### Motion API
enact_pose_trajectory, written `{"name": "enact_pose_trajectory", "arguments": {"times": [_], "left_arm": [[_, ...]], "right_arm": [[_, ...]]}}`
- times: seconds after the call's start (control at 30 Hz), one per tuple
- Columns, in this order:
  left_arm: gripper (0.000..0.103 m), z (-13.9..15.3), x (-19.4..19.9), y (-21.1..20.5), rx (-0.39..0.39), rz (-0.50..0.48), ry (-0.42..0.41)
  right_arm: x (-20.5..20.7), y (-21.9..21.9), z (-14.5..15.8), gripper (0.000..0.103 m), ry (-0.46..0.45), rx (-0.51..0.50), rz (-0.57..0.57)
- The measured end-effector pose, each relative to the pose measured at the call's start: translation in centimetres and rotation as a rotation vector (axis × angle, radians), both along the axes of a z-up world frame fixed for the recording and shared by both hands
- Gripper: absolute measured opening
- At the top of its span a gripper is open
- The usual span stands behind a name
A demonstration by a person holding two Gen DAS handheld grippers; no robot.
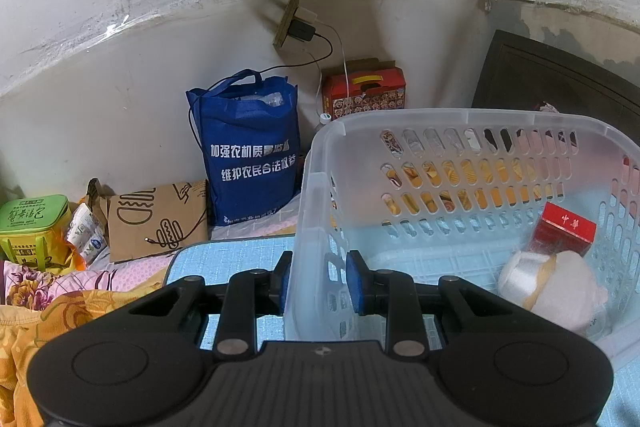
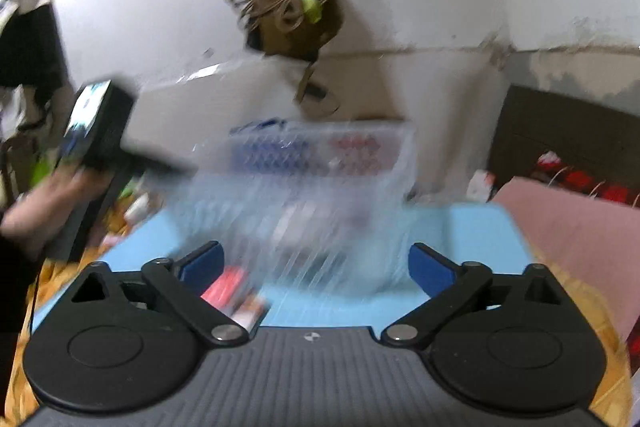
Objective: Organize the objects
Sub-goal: 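Lift the red box with the right tool and release it into the basket, then grasp the purple box with the right tool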
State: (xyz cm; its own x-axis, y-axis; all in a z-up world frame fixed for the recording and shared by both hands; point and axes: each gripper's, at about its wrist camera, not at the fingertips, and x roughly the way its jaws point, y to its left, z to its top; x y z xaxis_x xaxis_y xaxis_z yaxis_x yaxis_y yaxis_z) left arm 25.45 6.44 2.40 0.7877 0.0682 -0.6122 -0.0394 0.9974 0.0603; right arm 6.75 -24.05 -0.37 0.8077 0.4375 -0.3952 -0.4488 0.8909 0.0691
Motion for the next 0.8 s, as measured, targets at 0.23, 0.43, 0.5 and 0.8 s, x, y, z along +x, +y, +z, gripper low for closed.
{"name": "enact_pose_trajectory", "arguments": {"times": [0.23,0.43,0.5,0.8], "left_arm": [[0.032,0.0,0.0,0.0,0.002,0.001,-0.002],[0.033,0.0,-0.2,-0.1,0.004,0.004,-0.005],[0.033,0.0,-0.2,-0.1,0.004,0.005,-0.004],[0.033,0.0,-0.3,-0.1,0.004,0.004,-0.007]], "right_arm": [[-3.1,0.9,-4.7,0.097,0.035,0.110,0.005],[-3.2,3.4,-6.6,0.090,0.047,0.050,0.049],[-3.1,4.0,-7.0,0.089,0.049,0.041,0.073],[-2.6,4.5,-7.6,0.069,0.010,0.003,0.117]]}}
